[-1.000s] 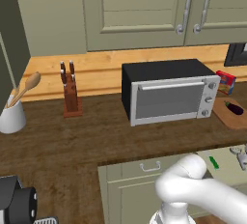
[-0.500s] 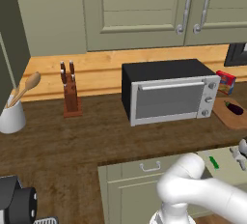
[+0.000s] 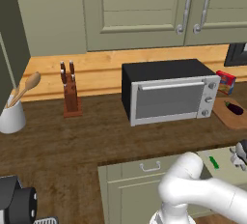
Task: Place the appropriate cutting tool for cutting the eggplant skin on the cutting board.
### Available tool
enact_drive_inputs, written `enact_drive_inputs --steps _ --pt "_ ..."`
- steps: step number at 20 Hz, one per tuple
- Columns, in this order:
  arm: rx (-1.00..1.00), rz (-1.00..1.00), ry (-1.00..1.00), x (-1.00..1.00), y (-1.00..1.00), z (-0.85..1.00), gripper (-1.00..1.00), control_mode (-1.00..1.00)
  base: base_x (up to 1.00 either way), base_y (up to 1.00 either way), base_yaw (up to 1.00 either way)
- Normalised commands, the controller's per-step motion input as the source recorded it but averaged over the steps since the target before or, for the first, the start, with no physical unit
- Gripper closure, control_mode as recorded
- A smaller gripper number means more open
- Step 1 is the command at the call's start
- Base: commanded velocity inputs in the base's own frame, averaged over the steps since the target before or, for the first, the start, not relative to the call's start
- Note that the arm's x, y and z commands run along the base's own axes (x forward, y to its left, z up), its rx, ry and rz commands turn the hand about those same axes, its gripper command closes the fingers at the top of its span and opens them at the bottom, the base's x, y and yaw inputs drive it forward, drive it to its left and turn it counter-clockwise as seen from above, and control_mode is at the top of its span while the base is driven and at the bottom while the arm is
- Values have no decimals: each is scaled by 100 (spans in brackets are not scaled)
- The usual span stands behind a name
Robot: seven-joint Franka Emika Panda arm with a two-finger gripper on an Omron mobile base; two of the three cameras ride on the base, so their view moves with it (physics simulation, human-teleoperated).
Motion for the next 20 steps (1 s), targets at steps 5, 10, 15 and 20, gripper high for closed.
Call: enact_drive_inputs --steps 5,10,15,20 --pt "0 0 4 0 0 -22 -100 -100 0 0 0" --pt "0 0 4 -13 0 -39 100 -100 0 0 0" --pt "0 0 1 -12 -3 -36 100 -100 0 0 0" --pt "2 0 1 -37 -16 -17 100 -100 0 0 0"
